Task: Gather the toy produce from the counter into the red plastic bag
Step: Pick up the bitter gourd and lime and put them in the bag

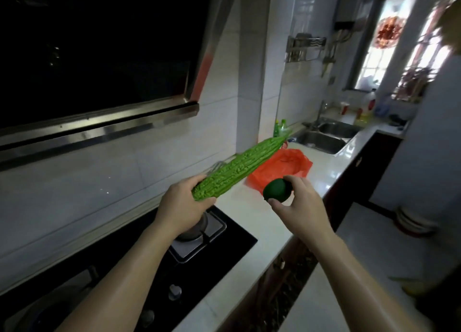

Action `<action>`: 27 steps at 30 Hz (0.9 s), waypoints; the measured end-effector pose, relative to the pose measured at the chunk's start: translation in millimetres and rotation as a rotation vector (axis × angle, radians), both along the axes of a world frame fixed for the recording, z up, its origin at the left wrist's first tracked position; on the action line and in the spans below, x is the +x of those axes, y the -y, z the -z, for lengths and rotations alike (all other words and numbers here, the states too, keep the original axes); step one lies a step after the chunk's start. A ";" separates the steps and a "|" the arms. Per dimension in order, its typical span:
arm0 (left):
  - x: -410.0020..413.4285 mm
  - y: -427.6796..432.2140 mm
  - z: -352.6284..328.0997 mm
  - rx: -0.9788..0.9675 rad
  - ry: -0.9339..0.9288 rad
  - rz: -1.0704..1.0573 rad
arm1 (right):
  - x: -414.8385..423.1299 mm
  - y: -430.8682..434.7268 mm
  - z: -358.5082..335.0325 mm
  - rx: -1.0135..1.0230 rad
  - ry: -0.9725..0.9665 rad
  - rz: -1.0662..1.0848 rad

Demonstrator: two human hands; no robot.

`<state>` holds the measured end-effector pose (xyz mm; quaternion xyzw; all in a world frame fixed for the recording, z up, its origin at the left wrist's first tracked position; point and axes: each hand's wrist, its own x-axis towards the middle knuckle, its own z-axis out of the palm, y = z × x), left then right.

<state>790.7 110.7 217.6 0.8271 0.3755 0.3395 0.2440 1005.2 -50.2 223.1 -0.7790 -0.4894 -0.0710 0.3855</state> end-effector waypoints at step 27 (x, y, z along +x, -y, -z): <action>357.9 -77.7 24.0 -0.081 0.025 0.033 | 350.6 -66.9 8.8 -0.059 -0.027 0.010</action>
